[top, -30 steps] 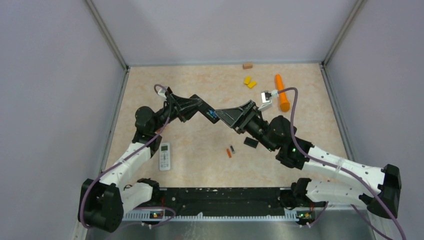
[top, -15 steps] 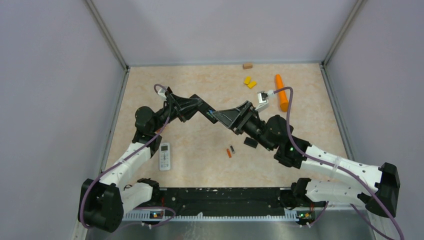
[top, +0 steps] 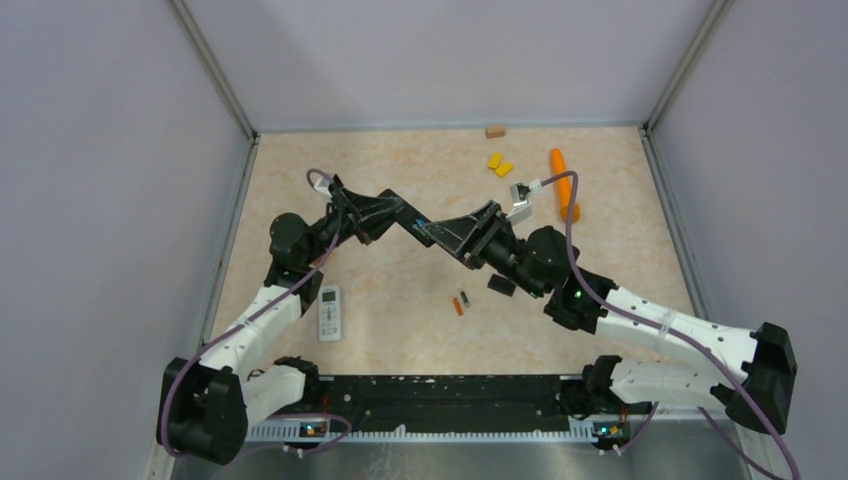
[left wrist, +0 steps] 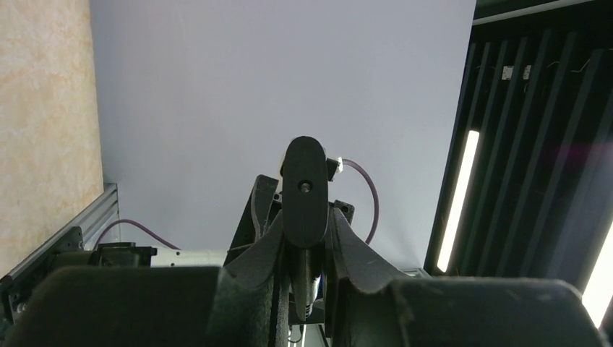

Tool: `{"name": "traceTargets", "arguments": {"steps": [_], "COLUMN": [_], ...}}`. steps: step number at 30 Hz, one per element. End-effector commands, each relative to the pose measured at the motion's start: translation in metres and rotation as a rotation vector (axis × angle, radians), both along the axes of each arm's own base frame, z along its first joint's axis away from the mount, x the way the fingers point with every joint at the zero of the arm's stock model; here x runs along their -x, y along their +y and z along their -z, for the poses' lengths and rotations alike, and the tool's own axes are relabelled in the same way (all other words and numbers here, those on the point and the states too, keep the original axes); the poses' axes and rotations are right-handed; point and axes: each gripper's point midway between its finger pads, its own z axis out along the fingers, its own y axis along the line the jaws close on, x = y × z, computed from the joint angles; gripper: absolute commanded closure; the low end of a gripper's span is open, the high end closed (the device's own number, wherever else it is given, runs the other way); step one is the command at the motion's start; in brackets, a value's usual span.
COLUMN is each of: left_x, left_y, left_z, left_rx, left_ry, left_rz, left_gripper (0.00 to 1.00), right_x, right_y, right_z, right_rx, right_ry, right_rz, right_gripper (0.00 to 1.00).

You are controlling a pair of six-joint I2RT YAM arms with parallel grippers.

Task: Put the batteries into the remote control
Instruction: Load the battery into the remote control.

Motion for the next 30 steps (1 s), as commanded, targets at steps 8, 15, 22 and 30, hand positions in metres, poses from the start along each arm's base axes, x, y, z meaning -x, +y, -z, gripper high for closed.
{"name": "traceTargets", "arguments": {"steps": [8,15,22,30], "left_x": [0.023,0.029,0.034,0.035], "left_y": [0.002,0.001,0.0,-0.001], "left_z": [-0.035,-0.044,-0.05,-0.046], "left_rx": [0.025,0.01,0.006,-0.069], "left_ry": [-0.169,-0.225,-0.251,-0.325], "left_rz": [0.03,0.048,0.066,0.047], "left_gripper": [1.0,1.0,1.0,1.0], "right_x": [-0.015,-0.019,-0.026,-0.028], "right_y": [-0.001,-0.001,0.002,0.002], "right_z": [0.01,0.017,0.032,0.036], "right_rx": [0.012,0.02,0.066,0.099], "right_ry": [0.068,0.094,0.117,0.083], "right_rz": [0.02,0.027,0.037,0.036], "right_gripper": [0.63,0.72,0.77,0.62]}}
